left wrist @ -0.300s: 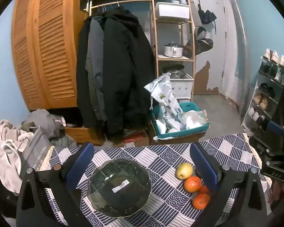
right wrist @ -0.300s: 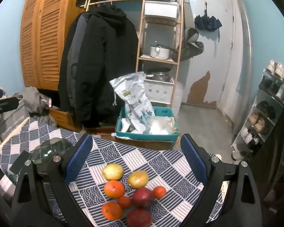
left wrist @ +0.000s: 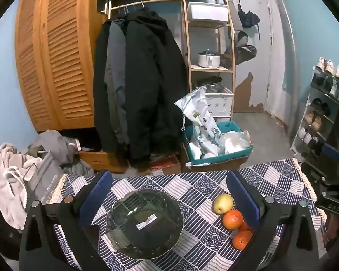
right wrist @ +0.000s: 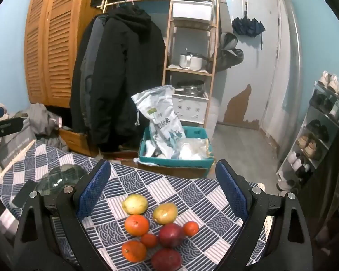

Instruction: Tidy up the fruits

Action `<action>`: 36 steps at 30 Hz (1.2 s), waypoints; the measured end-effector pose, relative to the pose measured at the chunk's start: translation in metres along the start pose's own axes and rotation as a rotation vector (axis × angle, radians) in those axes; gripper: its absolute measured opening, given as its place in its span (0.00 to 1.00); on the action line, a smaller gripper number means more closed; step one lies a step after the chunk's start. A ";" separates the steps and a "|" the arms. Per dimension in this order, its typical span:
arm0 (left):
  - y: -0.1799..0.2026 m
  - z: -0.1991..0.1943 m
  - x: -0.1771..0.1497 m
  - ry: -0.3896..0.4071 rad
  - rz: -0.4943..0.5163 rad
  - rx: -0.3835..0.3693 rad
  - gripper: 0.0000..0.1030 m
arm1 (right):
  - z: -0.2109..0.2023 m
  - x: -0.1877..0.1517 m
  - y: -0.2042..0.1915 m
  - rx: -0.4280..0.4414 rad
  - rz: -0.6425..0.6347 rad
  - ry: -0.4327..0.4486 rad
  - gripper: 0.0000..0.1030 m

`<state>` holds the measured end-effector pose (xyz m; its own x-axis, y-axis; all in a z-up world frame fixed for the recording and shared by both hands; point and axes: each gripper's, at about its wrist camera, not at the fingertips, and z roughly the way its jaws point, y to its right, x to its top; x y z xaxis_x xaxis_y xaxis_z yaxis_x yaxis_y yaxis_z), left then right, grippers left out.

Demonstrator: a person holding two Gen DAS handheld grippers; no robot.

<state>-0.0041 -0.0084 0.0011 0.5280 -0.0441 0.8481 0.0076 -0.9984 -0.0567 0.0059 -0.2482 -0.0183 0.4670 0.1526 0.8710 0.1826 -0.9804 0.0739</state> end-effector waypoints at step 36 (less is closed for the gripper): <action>-0.008 -0.002 0.002 -0.007 -0.031 -0.014 0.99 | 0.002 -0.002 -0.004 0.006 0.002 -0.011 0.89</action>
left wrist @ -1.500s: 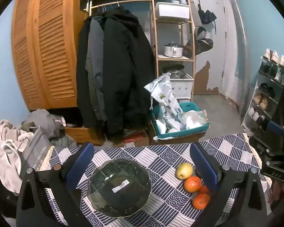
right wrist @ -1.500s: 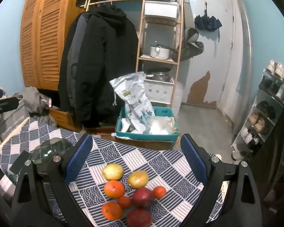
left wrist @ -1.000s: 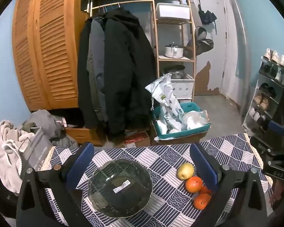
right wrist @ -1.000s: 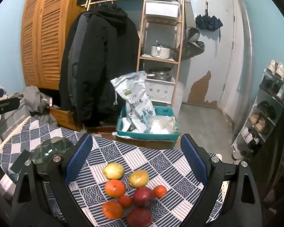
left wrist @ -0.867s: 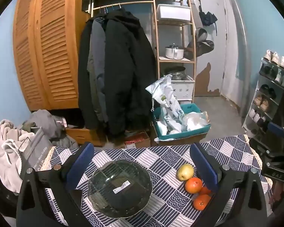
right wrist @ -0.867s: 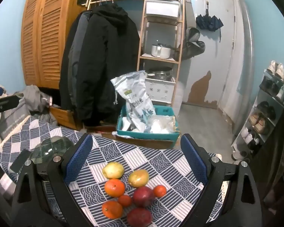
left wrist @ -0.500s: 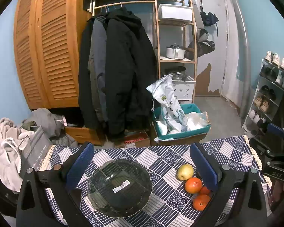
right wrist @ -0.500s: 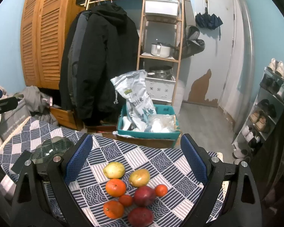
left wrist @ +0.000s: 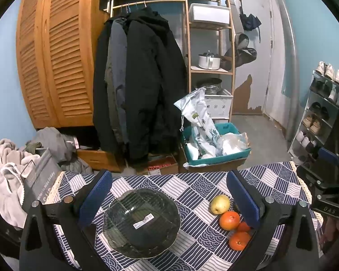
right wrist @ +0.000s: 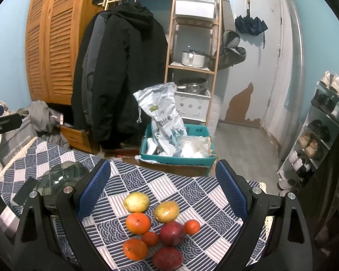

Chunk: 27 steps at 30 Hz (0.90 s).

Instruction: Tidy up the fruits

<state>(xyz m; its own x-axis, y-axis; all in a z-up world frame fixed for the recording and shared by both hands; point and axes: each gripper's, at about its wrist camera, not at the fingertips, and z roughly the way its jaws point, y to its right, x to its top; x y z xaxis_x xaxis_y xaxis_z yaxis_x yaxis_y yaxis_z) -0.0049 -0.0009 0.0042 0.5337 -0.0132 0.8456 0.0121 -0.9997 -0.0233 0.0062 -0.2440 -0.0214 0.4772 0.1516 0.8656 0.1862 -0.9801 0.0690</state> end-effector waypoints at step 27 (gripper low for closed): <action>-0.002 0.007 -0.001 -0.020 0.004 0.012 0.99 | 0.004 -0.007 -0.003 0.000 0.001 -0.002 0.89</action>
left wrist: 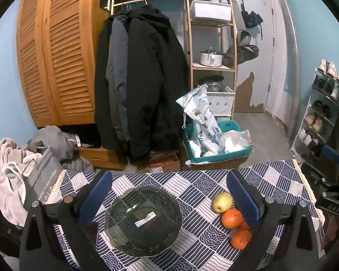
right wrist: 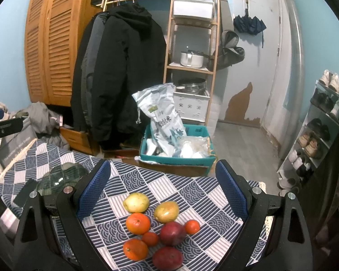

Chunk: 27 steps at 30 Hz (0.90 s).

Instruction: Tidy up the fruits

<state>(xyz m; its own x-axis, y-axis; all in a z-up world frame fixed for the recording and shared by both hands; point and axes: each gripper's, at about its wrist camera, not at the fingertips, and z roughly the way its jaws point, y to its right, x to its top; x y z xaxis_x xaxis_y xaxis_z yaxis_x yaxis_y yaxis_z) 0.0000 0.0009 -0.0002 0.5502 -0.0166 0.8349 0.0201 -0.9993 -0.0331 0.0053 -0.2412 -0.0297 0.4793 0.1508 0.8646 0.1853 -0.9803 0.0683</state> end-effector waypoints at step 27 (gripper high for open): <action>0.006 0.004 -0.005 -0.012 0.017 -0.010 0.99 | -0.001 0.000 -0.002 0.001 0.003 -0.003 0.89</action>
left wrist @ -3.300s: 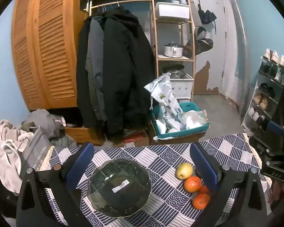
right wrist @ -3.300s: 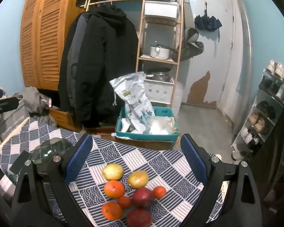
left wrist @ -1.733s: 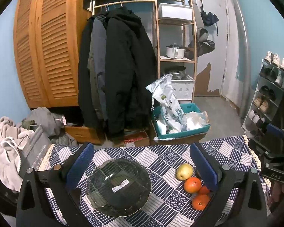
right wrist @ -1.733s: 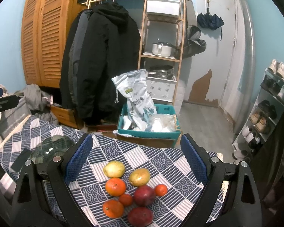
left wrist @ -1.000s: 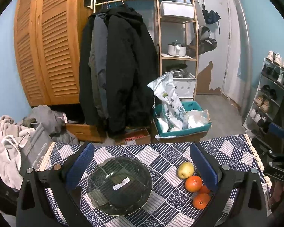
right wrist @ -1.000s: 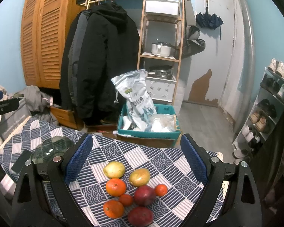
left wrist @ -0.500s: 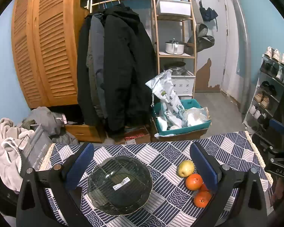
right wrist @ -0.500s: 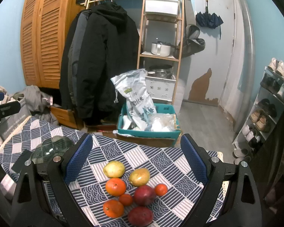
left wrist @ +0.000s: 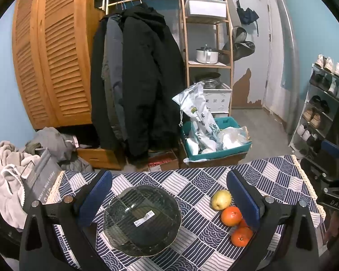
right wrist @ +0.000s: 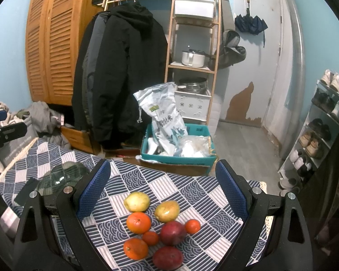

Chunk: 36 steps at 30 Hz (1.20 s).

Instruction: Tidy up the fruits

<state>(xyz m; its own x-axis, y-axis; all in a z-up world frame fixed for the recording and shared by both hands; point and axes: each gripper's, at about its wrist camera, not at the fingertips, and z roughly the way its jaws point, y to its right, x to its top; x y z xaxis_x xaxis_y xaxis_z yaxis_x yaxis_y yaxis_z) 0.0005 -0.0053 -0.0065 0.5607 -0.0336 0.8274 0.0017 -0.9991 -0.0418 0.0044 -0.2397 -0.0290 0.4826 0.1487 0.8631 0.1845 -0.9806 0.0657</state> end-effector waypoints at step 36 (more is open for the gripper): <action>0.016 0.043 -0.030 -0.172 0.035 -0.028 0.99 | 0.030 -0.028 0.006 0.005 -0.020 -0.165 0.89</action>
<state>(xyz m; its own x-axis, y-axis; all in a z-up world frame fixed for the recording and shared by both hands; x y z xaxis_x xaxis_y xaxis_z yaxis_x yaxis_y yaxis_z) 0.0194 -0.0194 -0.0561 0.6932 -0.0658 0.7178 -0.0420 -0.9978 -0.0509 0.0177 -0.2458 -0.0673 0.6131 0.1876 0.7674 0.1994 -0.9767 0.0795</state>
